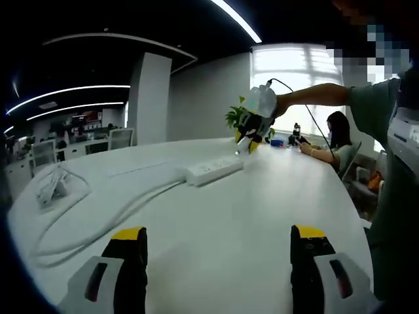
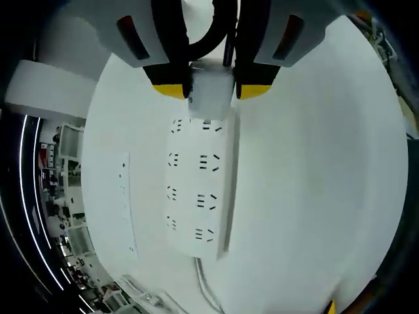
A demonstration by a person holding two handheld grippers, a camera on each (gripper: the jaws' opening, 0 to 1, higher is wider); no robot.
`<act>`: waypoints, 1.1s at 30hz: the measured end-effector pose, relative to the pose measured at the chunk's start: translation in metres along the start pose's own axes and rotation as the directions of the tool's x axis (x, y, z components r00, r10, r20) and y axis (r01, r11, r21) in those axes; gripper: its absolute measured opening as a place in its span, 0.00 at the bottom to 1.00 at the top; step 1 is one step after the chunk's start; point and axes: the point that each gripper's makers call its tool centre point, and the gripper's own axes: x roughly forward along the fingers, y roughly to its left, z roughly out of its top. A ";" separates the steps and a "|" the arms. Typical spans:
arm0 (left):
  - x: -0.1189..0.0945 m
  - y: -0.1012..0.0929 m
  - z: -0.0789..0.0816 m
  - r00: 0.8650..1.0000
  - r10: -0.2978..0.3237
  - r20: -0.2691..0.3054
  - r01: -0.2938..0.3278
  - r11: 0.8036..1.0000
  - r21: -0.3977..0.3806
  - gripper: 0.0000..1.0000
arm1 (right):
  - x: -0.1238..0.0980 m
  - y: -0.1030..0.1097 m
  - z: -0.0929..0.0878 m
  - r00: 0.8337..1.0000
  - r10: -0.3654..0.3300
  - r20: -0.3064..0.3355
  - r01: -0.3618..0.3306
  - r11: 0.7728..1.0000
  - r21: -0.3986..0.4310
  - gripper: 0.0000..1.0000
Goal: Straighten the power strip on the desk, plug the charger into it
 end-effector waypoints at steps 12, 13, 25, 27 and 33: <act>-0.004 0.002 0.000 1.000 0.005 0.006 -0.005 1.000 -0.001 0.92 | 0.011 -0.002 -0.003 0.999 0.024 -0.041 -0.025 1.000 -0.004 0.23; -0.004 0.002 0.000 1.000 0.005 0.006 -0.005 1.000 -0.002 0.92 | 0.012 -0.003 -0.004 0.999 0.023 -0.046 -0.023 1.000 -0.008 0.23; -0.005 0.003 0.000 1.000 0.007 0.010 -0.007 1.000 -0.001 0.92 | 0.012 -0.002 0.000 0.996 0.044 -0.078 -0.046 0.999 -0.018 0.24; -0.005 0.003 0.001 1.000 0.009 0.010 -0.009 1.000 0.000 0.92 | 0.012 -0.002 0.001 0.995 0.043 -0.088 -0.045 0.999 -0.022 0.24; -0.007 0.003 0.000 1.000 0.013 0.010 -0.013 1.000 0.003 0.92 | 0.014 -0.005 0.004 0.990 0.052 -0.131 -0.059 0.997 -0.049 0.24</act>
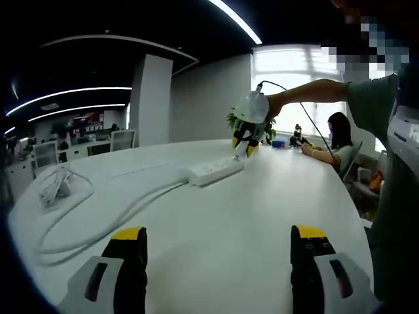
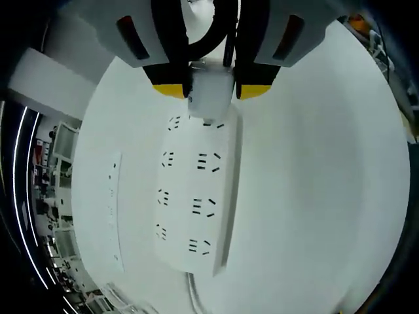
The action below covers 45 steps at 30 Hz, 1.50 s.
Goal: Straighten the power strip on the desk, plug the charger into it
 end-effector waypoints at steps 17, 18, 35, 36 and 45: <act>-0.009 0.004 0.000 1.000 0.016 0.010 -0.016 1.000 -0.001 0.92 | 0.001 0.003 0.014 0.983 0.093 -0.159 -0.100 0.994 -0.034 0.24; -0.009 0.004 0.000 1.000 0.016 0.012 -0.016 1.000 -0.002 0.92 | 0.001 0.005 0.016 0.982 0.095 -0.161 -0.101 0.994 -0.029 0.24; -0.010 0.006 -0.006 1.000 0.025 -0.002 -0.025 1.000 -0.013 0.92 | 0.004 0.012 0.016 0.982 0.093 -0.165 -0.092 0.996 0.016 0.26; -0.010 0.005 -0.005 1.000 0.024 0.000 -0.024 1.000 -0.011 0.92 | 0.004 0.012 0.016 0.983 0.093 -0.161 -0.092 0.996 0.016 0.26; -0.008 0.005 -0.003 1.000 0.029 0.000 -0.029 1.000 -0.011 0.94 | 0.003 0.010 0.016 0.988 0.096 -0.120 -0.095 0.995 0.008 0.26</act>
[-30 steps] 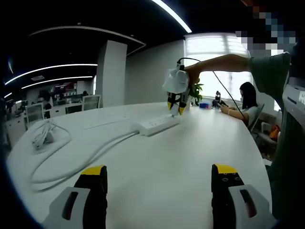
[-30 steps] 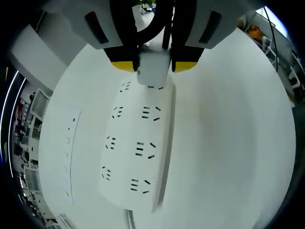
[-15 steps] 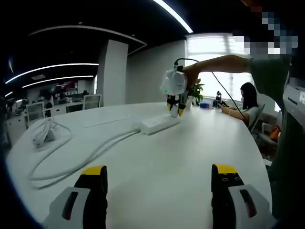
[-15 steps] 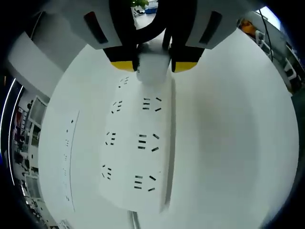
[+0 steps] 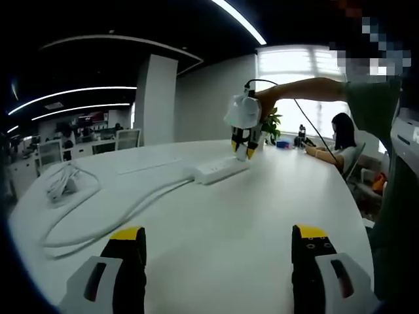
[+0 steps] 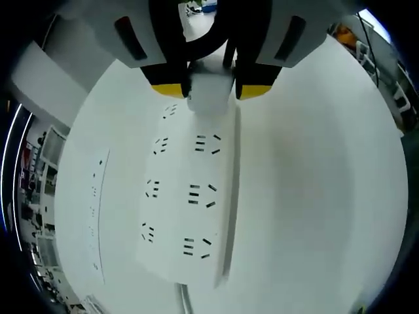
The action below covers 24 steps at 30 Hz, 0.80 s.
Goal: Straighten the power strip on the desk, plug the charger into it
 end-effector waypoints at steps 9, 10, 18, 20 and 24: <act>0.001 -0.001 -0.002 1.000 0.002 -0.005 -0.002 1.000 -0.004 0.95 | 0.000 0.007 0.006 0.999 0.025 0.039 -0.026 1.000 0.004 0.41; 0.001 -0.001 -0.002 1.000 0.000 -0.005 -0.001 1.000 -0.003 0.95 | 0.000 0.007 0.006 0.999 0.026 0.041 -0.026 1.000 0.004 0.41; 0.001 -0.002 0.000 1.000 0.008 0.000 -0.008 1.000 -0.002 0.98 | -0.008 -0.011 0.010 0.995 -0.046 0.087 0.047 0.999 -0.006 0.48; 0.001 -0.003 -0.001 1.000 0.008 -0.003 -0.008 1.000 0.003 0.99 | -0.010 -0.009 0.010 0.994 -0.044 0.095 0.044 0.999 -0.001 0.50; 0.001 -0.004 0.001 1.000 0.006 -0.002 -0.006 1.000 0.007 0.99 | -0.012 -0.008 0.011 0.992 -0.047 0.119 0.045 0.999 0.019 0.54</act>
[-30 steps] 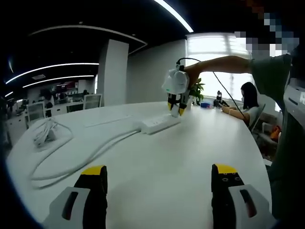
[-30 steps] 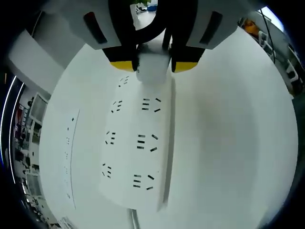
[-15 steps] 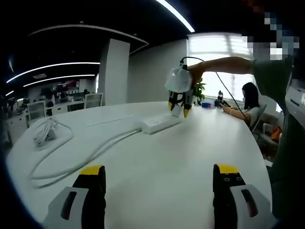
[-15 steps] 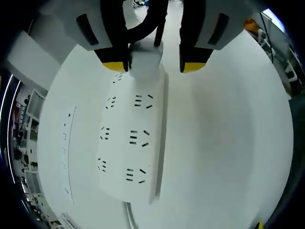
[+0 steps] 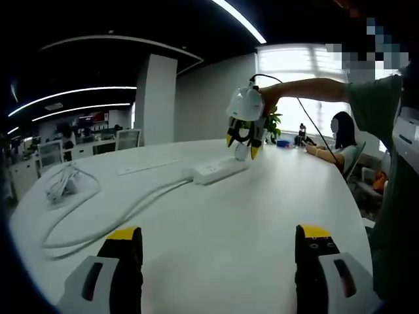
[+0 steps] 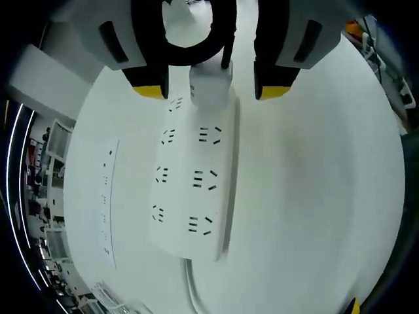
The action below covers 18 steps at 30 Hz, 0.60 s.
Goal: Straighten the power strip on the desk, plug the charger into it
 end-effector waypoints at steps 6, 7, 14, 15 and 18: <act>0.002 -0.002 0.004 1.000 0.001 0.007 -0.001 1.000 0.013 0.99 | -0.006 0.000 0.002 0.999 -0.021 0.049 0.021 1.000 0.008 0.58; 0.002 -0.002 0.004 1.000 0.001 0.006 -0.002 1.000 0.014 0.99 | -0.007 0.000 0.002 0.998 -0.025 0.054 0.024 1.000 0.010 0.59; 0.004 0.000 0.016 0.999 0.016 0.046 -0.017 1.000 0.014 0.99 | -0.016 -0.002 0.003 0.991 -0.086 0.098 0.085 0.996 0.017 0.63; 0.005 0.000 0.017 0.999 0.016 0.049 -0.017 1.000 0.010 0.99 | -0.019 -0.004 0.004 0.989 -0.098 0.112 0.095 0.995 0.025 0.64; 0.007 0.000 0.020 0.999 0.020 0.051 -0.020 1.000 0.005 0.99 | -0.025 -0.008 0.007 0.982 -0.124 0.141 0.122 0.992 0.025 0.64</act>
